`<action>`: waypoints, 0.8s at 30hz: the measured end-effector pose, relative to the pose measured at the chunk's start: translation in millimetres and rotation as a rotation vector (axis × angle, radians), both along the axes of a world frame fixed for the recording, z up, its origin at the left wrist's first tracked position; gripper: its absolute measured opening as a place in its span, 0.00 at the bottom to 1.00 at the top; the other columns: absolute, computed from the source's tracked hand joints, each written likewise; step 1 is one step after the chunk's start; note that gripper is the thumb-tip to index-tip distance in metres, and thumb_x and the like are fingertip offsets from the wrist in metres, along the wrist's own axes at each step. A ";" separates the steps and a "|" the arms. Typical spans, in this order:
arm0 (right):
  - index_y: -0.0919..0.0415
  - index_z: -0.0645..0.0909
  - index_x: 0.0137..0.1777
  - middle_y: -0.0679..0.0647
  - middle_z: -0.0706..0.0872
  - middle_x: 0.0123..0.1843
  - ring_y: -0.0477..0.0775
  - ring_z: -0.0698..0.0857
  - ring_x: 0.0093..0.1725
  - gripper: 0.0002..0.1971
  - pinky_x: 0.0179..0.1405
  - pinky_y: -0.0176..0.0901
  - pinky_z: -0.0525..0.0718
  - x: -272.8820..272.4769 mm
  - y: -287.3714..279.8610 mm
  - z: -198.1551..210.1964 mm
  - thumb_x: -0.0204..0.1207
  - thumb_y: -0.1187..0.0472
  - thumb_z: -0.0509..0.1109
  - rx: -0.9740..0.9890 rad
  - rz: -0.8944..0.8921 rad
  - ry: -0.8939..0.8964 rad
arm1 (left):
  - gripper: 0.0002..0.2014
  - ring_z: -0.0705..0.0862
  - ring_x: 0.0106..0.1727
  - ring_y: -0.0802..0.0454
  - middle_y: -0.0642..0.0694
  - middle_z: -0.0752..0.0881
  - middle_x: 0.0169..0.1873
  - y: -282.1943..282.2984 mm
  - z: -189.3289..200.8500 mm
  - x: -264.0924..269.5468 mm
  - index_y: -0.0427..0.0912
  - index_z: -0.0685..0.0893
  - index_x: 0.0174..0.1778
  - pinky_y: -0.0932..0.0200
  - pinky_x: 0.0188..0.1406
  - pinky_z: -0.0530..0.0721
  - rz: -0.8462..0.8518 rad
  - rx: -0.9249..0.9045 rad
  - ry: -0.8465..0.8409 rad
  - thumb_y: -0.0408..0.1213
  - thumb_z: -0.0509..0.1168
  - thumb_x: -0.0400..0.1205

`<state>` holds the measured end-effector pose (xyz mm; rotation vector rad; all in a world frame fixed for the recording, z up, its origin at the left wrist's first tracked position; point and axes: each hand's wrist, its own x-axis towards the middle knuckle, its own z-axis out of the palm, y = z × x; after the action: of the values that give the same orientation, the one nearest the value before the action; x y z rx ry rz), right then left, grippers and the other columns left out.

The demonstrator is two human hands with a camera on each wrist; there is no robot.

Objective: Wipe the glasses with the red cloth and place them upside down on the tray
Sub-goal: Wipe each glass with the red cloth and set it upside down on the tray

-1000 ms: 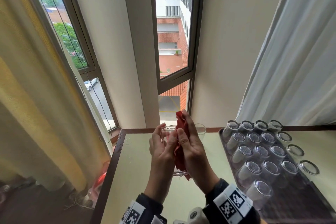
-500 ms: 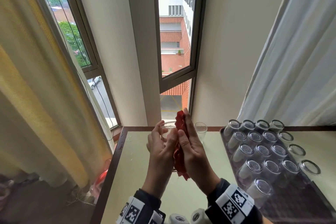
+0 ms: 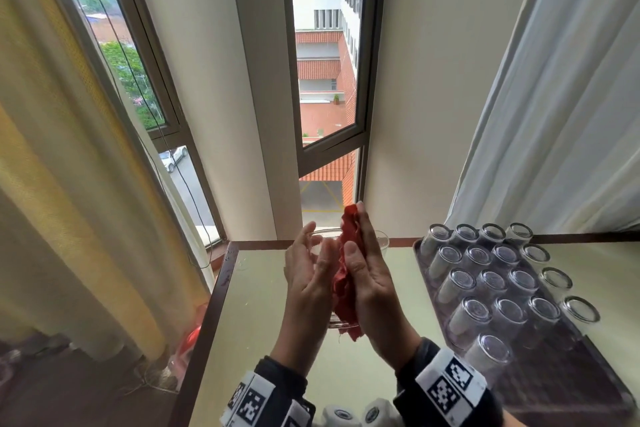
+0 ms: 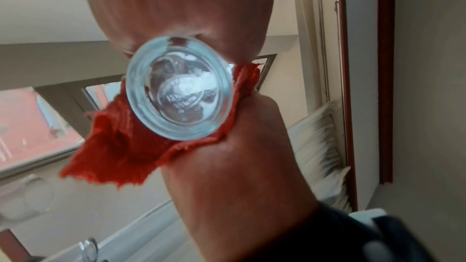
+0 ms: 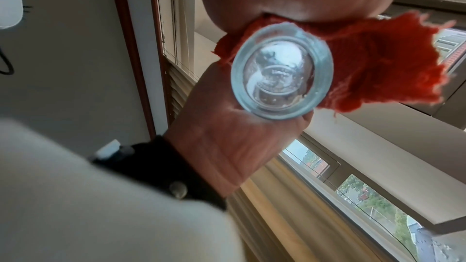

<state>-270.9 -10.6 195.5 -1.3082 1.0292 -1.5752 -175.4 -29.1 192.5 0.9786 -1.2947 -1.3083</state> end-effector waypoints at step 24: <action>0.35 0.55 0.82 0.32 0.66 0.80 0.30 0.75 0.73 0.29 0.68 0.32 0.78 0.2 0.4 -7.1 0.82 0.52 0.55 -0.010 -0.018 0.090 | 0.20 0.89 0.50 0.71 0.56 0.88 0.55 0.8 11.1 4.5 0.51 0.65 0.79 0.75 0.42 0.84 -0.026 0.010 0.078 0.45 0.50 0.89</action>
<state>-270.7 -10.2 188.4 -1.3915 1.0924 -1.5486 -171.0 -28.4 203.6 0.9114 -1.2457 -1.3613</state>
